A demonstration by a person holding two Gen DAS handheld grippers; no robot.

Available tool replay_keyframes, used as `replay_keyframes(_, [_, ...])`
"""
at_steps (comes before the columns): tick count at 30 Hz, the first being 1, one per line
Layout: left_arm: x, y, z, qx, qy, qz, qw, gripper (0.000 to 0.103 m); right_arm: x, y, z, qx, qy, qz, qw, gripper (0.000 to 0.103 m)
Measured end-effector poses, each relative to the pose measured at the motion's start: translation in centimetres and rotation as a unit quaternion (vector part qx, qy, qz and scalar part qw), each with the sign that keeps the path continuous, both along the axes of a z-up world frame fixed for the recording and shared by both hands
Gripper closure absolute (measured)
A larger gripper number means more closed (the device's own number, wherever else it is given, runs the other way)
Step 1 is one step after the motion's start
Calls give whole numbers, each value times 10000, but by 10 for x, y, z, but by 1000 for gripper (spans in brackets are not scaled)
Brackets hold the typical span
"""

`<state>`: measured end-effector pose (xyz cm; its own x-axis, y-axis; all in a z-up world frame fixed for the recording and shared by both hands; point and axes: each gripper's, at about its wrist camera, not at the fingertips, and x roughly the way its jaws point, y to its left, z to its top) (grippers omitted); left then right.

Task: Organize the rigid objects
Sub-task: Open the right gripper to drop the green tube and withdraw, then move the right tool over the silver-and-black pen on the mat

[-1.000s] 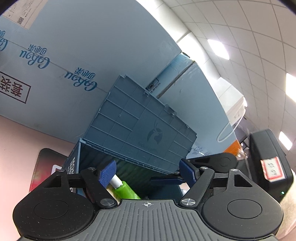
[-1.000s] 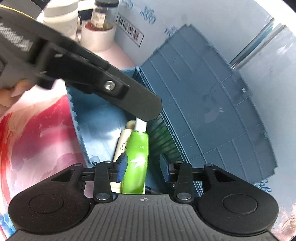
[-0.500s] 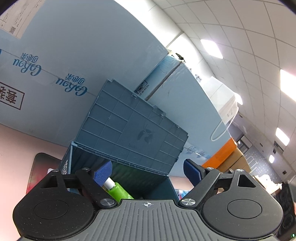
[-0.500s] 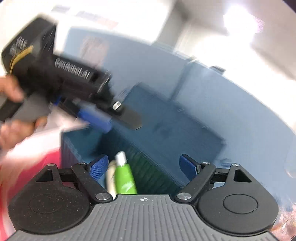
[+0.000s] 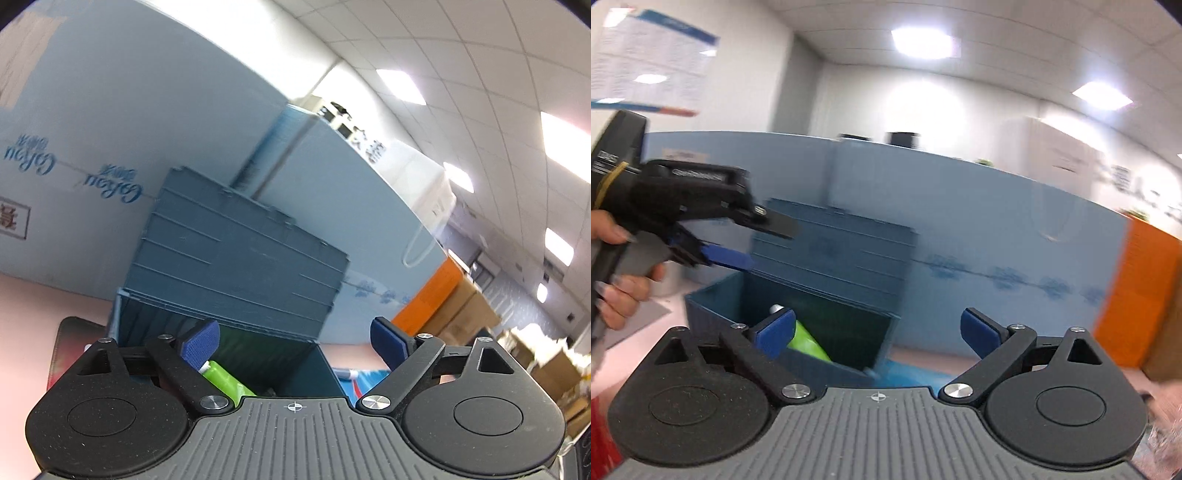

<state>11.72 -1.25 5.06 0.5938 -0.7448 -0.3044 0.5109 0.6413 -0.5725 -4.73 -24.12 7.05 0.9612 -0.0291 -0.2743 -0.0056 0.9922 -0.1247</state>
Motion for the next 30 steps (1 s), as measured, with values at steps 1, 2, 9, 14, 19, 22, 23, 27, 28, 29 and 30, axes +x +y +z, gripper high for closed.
replay_keyframes(1, [-5, -5, 2, 50, -32, -65, 10000, 12, -10, -2, -4, 19, -46, -153, 9999, 3])
replay_keyframes(2, [-10, -11, 4, 76, -75, -175, 9998, 12, -18, -3, -6, 6, -98, -279, 9996, 3])
replay_keyframes(9, [-64, -55, 15, 573, -770, -1058, 9898, 5, -67, -25, -21, 478, -208, -805, 9954, 1])
replay_keyframes(14, [-98, -71, 8, 1009, -1111, -1244, 9808, 5, -91, -36, -29, 683, -147, -926, 9933, 1])
replay_keyframes(19, [-117, -76, -6, 1001, -1120, -1375, 9791, 4, -111, -43, -39, 686, -50, -1191, 9905, 1])
replay_keyframes(22, [-127, -82, -10, 1096, -1194, -1507, 9752, 4, -127, -51, -48, 766, -2, -1324, 9882, 0])
replay_keyframes(23, [-131, -84, -11, 1131, -1242, -1594, 9728, 4, -132, -54, -52, 793, 21, -1381, 9872, 0])
replay_keyframes(27, [-147, -89, -13, 1201, -1592, -1951, 9603, 4, -150, -65, -60, 916, 73, -1585, 9831, 0])
replay_keyframes(28, [-151, -89, -14, 1192, -1659, -2013, 9580, 4, -154, -67, -62, 945, 60, -1637, 9819, 0])
replay_keyframes(29, [-156, -90, -15, 1209, -1714, -2077, 9554, 4, -160, -70, -63, 979, 39, -1691, 9807, 0])
replay_keyframes(30, [-160, -92, -16, 1263, -1757, -2137, 9526, 4, -165, -74, -64, 1017, 20, -1750, 9793, 0])
